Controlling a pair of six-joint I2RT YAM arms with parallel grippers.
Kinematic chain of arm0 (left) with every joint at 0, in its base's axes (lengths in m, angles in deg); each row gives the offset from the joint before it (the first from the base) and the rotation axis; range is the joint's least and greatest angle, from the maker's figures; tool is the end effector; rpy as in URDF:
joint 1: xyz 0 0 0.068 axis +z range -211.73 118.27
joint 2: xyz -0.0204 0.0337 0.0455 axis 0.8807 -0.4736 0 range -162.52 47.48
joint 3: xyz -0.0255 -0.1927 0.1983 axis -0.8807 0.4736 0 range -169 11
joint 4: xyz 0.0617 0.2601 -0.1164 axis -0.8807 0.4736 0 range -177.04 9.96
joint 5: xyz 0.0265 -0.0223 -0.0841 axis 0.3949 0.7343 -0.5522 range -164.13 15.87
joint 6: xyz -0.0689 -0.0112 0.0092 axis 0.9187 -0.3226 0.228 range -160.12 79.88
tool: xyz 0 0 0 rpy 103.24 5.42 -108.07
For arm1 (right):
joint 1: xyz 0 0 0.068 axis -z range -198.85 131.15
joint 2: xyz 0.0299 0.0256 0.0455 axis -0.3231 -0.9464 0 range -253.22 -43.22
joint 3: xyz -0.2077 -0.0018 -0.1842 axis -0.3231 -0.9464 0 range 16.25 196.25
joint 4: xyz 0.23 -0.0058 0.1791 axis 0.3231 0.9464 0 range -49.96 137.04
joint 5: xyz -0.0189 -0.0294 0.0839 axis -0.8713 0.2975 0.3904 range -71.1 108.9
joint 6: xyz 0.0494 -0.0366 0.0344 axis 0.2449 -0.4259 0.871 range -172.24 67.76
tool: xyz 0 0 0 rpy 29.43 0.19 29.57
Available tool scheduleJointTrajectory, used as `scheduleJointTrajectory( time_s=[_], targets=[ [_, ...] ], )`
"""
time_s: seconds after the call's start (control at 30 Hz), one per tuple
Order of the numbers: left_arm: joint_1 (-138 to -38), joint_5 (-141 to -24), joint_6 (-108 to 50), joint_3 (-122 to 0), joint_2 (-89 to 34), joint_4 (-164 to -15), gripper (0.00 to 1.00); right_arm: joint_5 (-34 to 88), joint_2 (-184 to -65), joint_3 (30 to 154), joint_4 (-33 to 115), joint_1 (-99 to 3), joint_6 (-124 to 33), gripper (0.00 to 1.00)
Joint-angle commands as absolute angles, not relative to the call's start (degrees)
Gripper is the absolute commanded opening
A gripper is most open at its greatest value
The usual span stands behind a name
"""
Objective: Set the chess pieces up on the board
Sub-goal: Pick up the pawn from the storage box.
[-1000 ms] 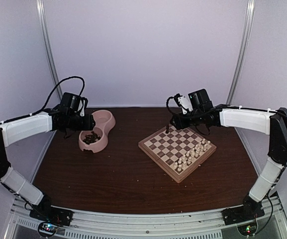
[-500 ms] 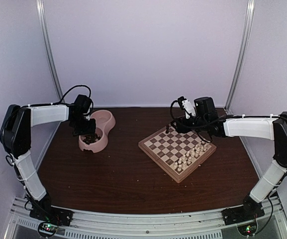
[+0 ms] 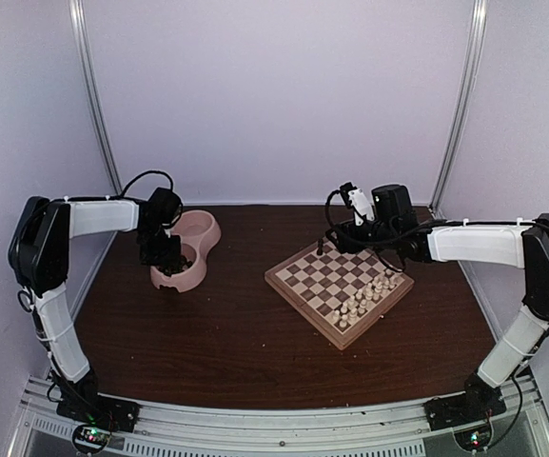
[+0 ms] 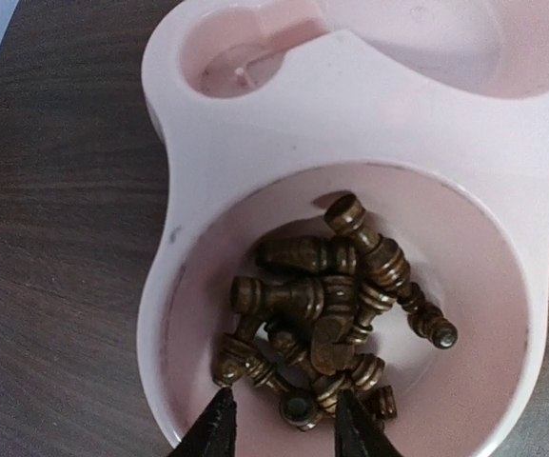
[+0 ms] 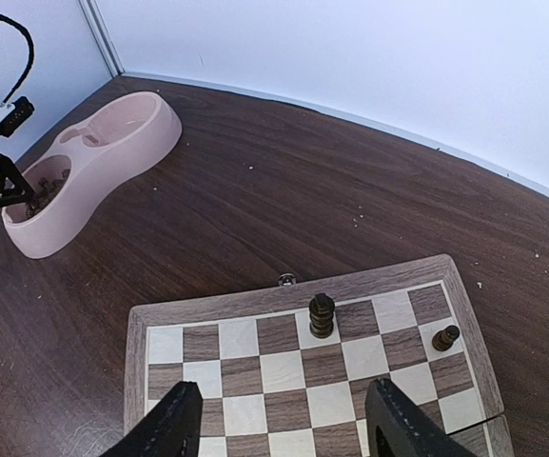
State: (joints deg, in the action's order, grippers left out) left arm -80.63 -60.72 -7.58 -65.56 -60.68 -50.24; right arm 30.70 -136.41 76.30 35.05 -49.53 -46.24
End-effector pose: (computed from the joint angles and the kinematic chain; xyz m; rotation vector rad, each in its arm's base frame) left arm 0.4008 -0.1231 0.1542 -0.3810 2.6756 0.0625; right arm 0.3506 0.2217 0.2194 -0.5764 2.0263 0.6026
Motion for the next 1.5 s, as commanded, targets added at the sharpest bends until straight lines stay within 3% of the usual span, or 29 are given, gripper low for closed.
scheduleJointTrajectory(
  time_s=[0.0,0.3,0.4,0.7,1.47],
  targets=[
    [-80.4,-60.4,-7.2,-66.9,-62.6,-49.8,0.35,31.2,-136.3,76.2,33.4,-49.5,-45.9,0.61],
    [-80.4,-61.3,-7.4,-67.8,-64.4,-49.4,0.3,31.3,-136.2,76.3,33.7,-49.5,-46.0,0.61],
    [-80.4,-61.6,-7.5,-67.8,-64.4,-49.4,0.21,31.2,-135.9,76.2,33.7,-49.5,-46.0,0.61],
    [-80.4,-61.4,-8.6,-67.9,-59.7,-49.0,0.12,30.7,-135.6,75.9,33.7,-49.5,-46.4,0.61],
    [-82.4,-69.2,-14.2,-63.6,-45.6,-53.1,0.11,29.9,-135.9,75.2,32.5,-49.5,-46.4,0.61]
  ],
)
